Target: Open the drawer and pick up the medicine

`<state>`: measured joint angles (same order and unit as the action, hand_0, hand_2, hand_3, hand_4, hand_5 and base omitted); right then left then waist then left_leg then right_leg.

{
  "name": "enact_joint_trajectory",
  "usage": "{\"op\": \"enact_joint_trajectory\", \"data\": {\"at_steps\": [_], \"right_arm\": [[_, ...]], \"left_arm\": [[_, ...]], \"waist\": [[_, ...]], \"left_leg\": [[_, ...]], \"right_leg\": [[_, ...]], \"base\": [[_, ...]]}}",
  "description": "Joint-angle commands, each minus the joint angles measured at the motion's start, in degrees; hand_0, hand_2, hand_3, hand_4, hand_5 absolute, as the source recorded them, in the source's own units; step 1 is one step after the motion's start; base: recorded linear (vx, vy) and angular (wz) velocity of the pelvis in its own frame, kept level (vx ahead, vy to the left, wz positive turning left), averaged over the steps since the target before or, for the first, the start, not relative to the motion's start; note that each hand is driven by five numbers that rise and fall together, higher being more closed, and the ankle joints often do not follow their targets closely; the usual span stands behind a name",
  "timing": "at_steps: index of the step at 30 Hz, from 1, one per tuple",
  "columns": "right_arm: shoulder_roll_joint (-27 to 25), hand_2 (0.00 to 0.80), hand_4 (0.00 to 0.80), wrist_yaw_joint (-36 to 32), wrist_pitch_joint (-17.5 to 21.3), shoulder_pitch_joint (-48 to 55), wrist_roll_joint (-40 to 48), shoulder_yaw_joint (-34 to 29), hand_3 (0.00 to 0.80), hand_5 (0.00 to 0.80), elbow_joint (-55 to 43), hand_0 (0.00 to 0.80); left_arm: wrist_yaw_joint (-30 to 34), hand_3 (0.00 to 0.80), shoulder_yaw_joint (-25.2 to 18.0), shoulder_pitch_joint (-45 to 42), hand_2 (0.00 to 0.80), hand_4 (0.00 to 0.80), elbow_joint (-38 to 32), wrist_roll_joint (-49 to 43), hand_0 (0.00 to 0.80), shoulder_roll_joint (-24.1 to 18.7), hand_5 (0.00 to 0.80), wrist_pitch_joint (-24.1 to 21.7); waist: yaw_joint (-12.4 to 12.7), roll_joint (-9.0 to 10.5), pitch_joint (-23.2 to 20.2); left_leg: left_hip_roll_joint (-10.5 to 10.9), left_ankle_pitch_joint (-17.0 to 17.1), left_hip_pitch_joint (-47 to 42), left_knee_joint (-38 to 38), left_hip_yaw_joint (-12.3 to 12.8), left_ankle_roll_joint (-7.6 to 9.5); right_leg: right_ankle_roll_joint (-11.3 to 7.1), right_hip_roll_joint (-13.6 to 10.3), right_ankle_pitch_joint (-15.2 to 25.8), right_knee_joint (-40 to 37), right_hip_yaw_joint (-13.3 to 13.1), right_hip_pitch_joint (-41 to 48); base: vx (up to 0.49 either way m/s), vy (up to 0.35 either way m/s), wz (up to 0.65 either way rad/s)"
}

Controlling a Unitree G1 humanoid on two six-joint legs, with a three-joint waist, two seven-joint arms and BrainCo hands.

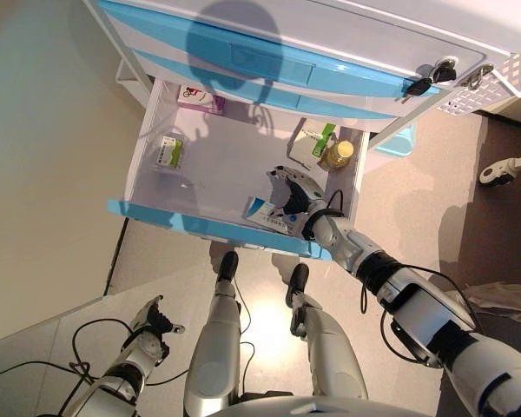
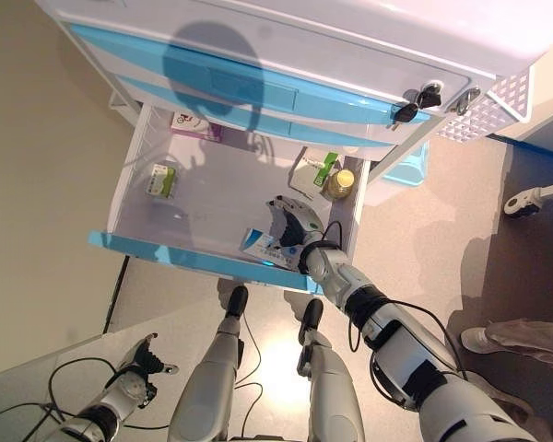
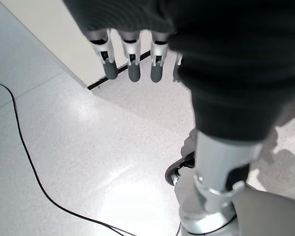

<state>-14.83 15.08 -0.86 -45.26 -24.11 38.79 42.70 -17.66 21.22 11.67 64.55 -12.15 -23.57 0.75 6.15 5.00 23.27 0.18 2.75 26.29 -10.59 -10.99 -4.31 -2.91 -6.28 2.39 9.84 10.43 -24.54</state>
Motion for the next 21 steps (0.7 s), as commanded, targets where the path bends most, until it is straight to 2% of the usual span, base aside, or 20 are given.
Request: {"op": "enact_joint_trajectory", "data": {"at_steps": [1,21], "right_arm": [[-1.22,0.0,0.0,-0.52,1.78,0.8,0.77,1.13,0.0,0.0,-4.78,0.0],[0.04,0.0,0.0,-3.02,2.77,1.53,1.52,3.02,0.0,0.0,-7.04,0.0]], "left_arm": [[-1.31,0.0,-2.39,-0.44,0.0,0.0,1.92,1.02,0.0,-0.24,0.0,0.39],[-1.09,0.0,-3.41,-0.4,0.0,0.0,2.2,0.78,0.0,-0.65,0.0,0.67]], "waist": [[0.36,1.2,0.89],[0.36,1.68,0.93]], "left_leg": [[4.12,0.02,1.25,0.4,-0.17,3.96],[3.92,0.04,0.97,0.64,0.05,3.91]], "right_leg": [[-2.9,-0.44,0.48,0.06,-1.13,0.9],[-2.88,-0.31,0.47,0.28,-1.34,0.72]], "base": [[0.0,0.0,0.0],[0.0,0.0,0.0]]}}
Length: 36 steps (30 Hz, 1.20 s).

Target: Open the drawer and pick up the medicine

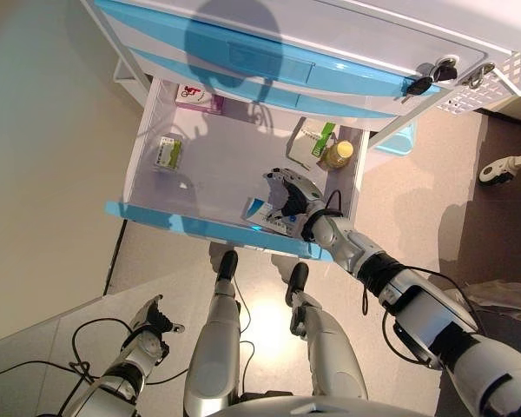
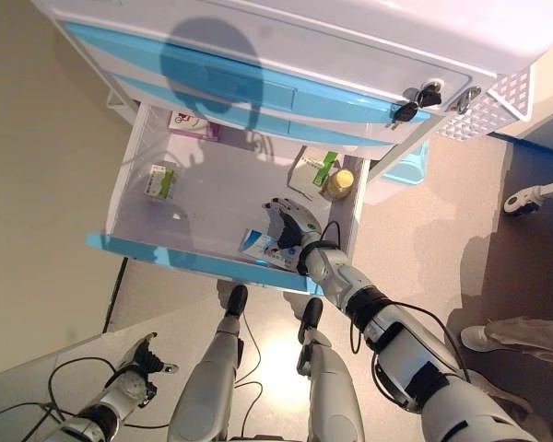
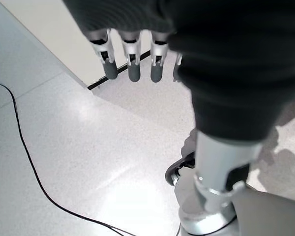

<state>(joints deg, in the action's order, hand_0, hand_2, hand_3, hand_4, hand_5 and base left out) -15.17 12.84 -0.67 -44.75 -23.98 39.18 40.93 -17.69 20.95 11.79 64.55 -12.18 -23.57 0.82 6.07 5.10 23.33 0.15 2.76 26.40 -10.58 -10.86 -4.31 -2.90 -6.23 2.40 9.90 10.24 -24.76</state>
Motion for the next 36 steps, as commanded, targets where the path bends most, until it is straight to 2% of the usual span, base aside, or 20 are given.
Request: {"op": "enact_joint_trajectory", "data": {"at_steps": [1,9,21,36], "right_arm": [[0.52,0.0,0.0,-1.11,2.75,1.05,1.33,2.94,0.0,0.0,-5.54,0.0],[0.83,0.0,0.0,-2.12,3.1,1.54,1.71,3.73,0.0,0.0,-5.97,0.0],[-0.28,0.0,0.0,-2.03,4.24,2.53,9.8,0.23,0.0,0.0,-8.94,0.0],[-10.4,0.0,0.0,-0.23,5.84,4.32,11.37,-7.93,0.0,0.0,-24.21,0.0]], "left_arm": [[-0.97,0.0,-3.1,-0.53,0.0,0.0,2.17,0.87,0.0,-0.71,0.0,0.64],[-0.97,0.0,-3.11,-0.56,0.0,0.0,2.08,0.68,0.0,-0.82,0.0,0.65],[-0.56,0.0,-4.04,-0.73,0.0,0.0,1.76,0.99,0.0,-1.44,0.0,0.61],[0.08,0.0,-5.9,-1.53,0.0,0.0,0.59,-0.23,0.0,-2.27,0.0,0.7]], "waist": [[0.39,1.65,0.88],[0.39,1.81,0.84],[0.27,2.19,0.52],[-0.69,2.67,-0.46]], "left_leg": [[3.92,0.05,0.82,0.66,-0.15,3.89],[3.89,0.01,0.82,0.75,-0.04,3.88],[3.72,0.03,0.54,0.79,0.16,3.88],[3.72,-0.3,0.57,0.36,0.28,4.06]], "right_leg": [[-2.92,-0.35,0.5,0.2,-1.12,0.95],[-2.93,-0.3,0.47,0.14,-1.14,0.91],[-2.88,-0.25,0.56,0.12,-1.25,1.12],[-2.87,-0.26,0.61,0.64,-1.72,0.79]], "base": [[0.0,0.0,0.0],[0.0,0.0,0.0],[0.001,-0.001,-0.01],[0.0,0.0,0.0]]}}
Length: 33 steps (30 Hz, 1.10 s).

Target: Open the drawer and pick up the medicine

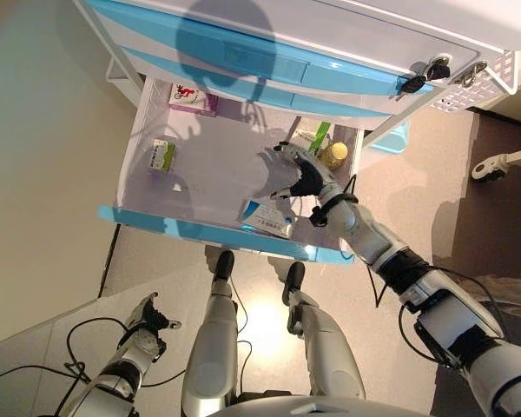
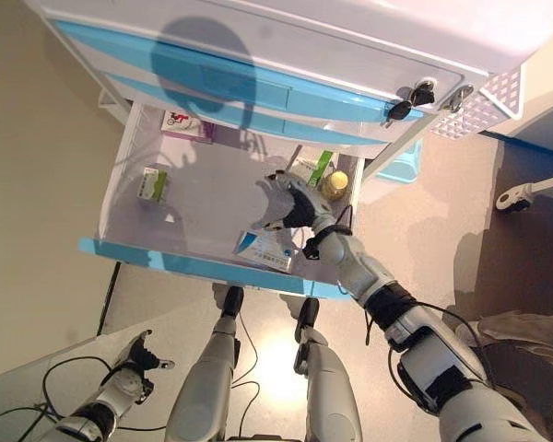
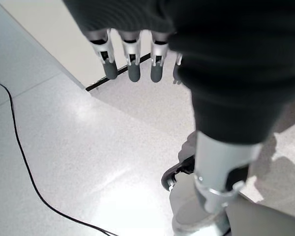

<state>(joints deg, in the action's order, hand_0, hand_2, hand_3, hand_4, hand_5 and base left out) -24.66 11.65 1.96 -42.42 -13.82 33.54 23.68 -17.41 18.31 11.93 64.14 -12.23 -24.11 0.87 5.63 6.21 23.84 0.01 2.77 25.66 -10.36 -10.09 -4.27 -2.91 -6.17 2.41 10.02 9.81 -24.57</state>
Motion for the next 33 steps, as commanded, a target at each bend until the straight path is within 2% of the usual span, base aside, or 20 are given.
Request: {"op": "enact_joint_trajectory", "data": {"at_steps": [1,9,16,33], "right_arm": [[-0.92,0.0,0.0,0.95,3.2,2.0,1.21,-2.29,0.0,0.0,-6.97,0.0],[-3.21,0.0,0.0,-1.16,4.09,4.99,1.11,-3.4,0.0,0.0,-12.07,0.0],[-3.66,0.0,0.0,-2.79,3.74,4.65,-0.28,-1.94,0.0,0.0,-11.19,0.0],[1.45,0.0,0.0,-5.69,2.6,-0.08,-7.72,6.8,0.0,0.0,-6.08,0.0]], "left_arm": [[-0.19,0.0,-3.26,-1.67,0.0,0.0,1.01,-0.18,0.0,-1.73,0.0,0.65],[0.43,0.0,-4.5,-2.06,0.0,0.0,0.52,-0.48,0.0,-2.08,0.0,0.71],[0.87,0.0,-4.4,-2.02,0.0,0.0,0.11,-0.51,0.0,-2.2,0.0,0.68],[0.86,0.0,-4.17,-1.94,0.0,0.0,1.71,-0.97,0.0,-2.52,0.0,1.04]], "waist": [[-0.25,1.56,-0.96],[-0.75,1.98,-1.76],[-0.61,2.37,-1.85],[0.48,3.97,-2.44]], "left_leg": [[3.86,-0.31,1.31,0.13,-0.49,4.03],[3.82,-0.64,1.06,-0.23,-0.25,4.01],[3.77,-0.52,1.0,-0.02,-0.35,3.93],[3.55,-0.25,-0.16,1.27,-0.71,3.89]], "right_leg": [[-2.86,-0.31,0.59,0.52,-1.29,0.61],[-2.91,-0.35,0.52,0.61,-1.45,0.81],[-2.92,-0.28,0.56,0.34,-1.35,1.04],[-3.07,-0.27,0.65,-0.38,-1.18,2.08]], "base": [[0.0,0.0,0.0],[0.0,0.0,0.0],[-0.001,-0.001,0.0],[0.0,0.0,0.0]]}}
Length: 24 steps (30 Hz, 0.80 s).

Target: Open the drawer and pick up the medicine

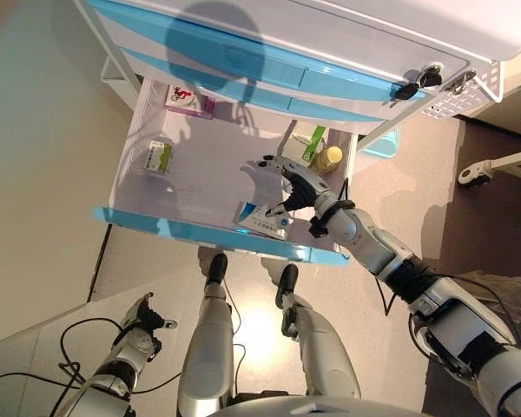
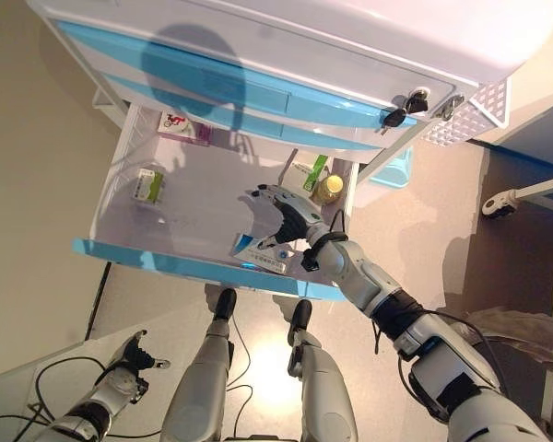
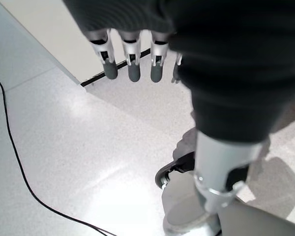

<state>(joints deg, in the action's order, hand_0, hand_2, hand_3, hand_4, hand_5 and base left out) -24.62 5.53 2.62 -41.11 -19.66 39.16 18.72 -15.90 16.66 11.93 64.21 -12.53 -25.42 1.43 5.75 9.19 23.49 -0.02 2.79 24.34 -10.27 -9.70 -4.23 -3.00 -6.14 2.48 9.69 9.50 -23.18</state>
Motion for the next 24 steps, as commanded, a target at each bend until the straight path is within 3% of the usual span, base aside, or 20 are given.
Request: {"op": "enact_joint_trajectory", "data": {"at_steps": [1,24], "right_arm": [[2.15,0.0,0.0,0.17,1.74,-2.09,-2.68,2.04,0.0,0.0,-0.27,0.0],[11.39,0.0,0.0,-0.47,-0.4,-7.34,-10.54,9.74,0.0,0.0,12.66,0.0]], "left_arm": [[-0.73,0.0,-2.4,-1.77,0.0,0.0,2.11,-0.69,0.0,-1.14,0.0,0.48],[-1.29,0.0,-1.1,-1.4,0.0,0.0,3.45,-0.24,0.0,-0.67,0.0,0.7]], "waist": [[0.48,1.02,-2.1],[1.59,1.56,-2.21]], "left_leg": [[3.63,-0.31,1.07,1.13,-1.09,3.83],[3.58,-0.55,0.43,1.59,-1.09,3.81]], "right_leg": [[-2.98,-0.35,0.52,0.0,-0.92,0.74],[-3.08,-0.45,0.65,-0.7,-0.76,1.6]], "base": [[0.0,0.0,0.0],[0.0,0.0,0.0]]}}
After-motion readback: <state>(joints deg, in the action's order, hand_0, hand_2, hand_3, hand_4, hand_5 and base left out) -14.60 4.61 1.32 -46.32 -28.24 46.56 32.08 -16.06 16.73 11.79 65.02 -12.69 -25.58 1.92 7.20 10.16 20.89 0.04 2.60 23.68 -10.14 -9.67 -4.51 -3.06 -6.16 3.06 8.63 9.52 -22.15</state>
